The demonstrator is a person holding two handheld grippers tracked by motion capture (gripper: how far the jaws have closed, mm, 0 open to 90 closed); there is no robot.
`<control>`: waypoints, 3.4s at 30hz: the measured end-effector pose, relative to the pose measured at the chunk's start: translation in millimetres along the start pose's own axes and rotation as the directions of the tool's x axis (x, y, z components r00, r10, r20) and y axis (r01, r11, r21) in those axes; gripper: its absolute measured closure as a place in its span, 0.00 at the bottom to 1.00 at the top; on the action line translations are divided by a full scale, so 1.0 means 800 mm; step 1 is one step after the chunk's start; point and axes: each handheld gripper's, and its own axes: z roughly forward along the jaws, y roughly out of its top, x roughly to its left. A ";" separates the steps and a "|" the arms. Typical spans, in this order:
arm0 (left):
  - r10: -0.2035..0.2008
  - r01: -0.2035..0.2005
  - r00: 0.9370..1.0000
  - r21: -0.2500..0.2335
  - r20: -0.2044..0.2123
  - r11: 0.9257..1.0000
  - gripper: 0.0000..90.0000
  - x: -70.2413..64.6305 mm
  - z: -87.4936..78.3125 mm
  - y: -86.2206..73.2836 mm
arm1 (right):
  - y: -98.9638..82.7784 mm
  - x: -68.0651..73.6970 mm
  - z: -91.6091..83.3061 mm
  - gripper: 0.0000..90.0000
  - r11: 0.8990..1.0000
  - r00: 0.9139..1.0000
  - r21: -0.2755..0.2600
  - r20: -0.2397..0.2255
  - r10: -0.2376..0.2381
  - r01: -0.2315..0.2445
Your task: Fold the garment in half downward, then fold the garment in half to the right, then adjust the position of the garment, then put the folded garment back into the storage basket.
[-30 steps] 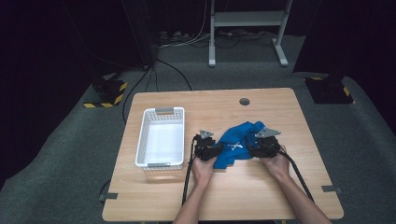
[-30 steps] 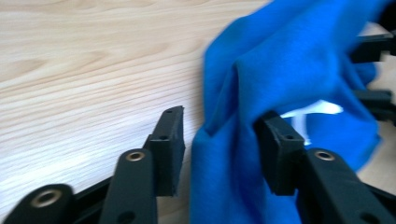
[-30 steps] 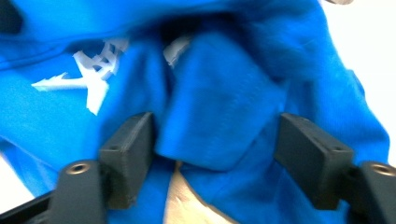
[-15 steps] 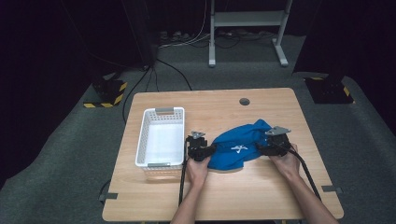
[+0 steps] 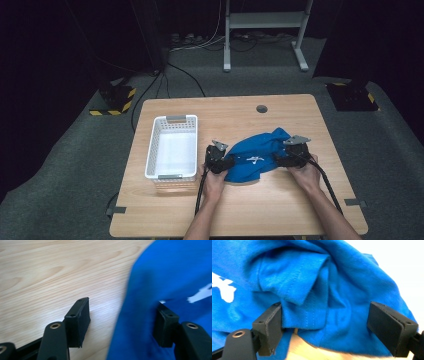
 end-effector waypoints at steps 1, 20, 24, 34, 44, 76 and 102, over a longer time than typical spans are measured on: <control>-0.014 0.014 0.999 -0.009 0.034 1.000 0.41 0.001 -0.001 0.000 | 0.000 -0.001 -0.001 0.18 1.000 1.000 0.002 0.006 0.000 0.000; 0.056 -0.056 0.998 -0.008 -0.001 0.998 0.40 -0.012 0.002 -0.003 | -0.007 0.016 0.000 0.14 0.999 0.996 -0.027 -0.085 0.023 -0.026; 0.037 -0.036 0.998 -0.019 0.056 0.999 0.33 -0.007 0.000 -0.005 | -0.011 0.003 -0.004 0.15 0.999 0.997 -0.020 -0.063 0.034 -0.036; 0.072 -0.074 0.996 0.023 0.053 0.997 0.08 -0.024 0.014 0.004 | -0.005 0.009 -0.023 0.15 0.995 0.992 -0.093 -0.127 0.013 -0.024; 0.055 -0.054 0.998 0.036 -0.027 0.998 0.09 -0.016 0.011 0.001 | -0.010 0.027 -0.008 0.12 0.999 0.990 -0.030 -0.135 -0.042 0.038; 0.016 -0.013 0.998 0.051 -0.067 0.999 0.10 -0.007 0.002 -0.003 | -0.023 0.011 -0.016 0.13 0.998 0.995 -0.038 -0.092 -0.044 0.041; 0.021 -0.018 0.998 0.040 -0.065 0.999 0.09 -0.016 0.004 -0.004 | -0.016 0.034 -0.013 0.12 0.997 0.992 -0.048 -0.108 -0.065 0.060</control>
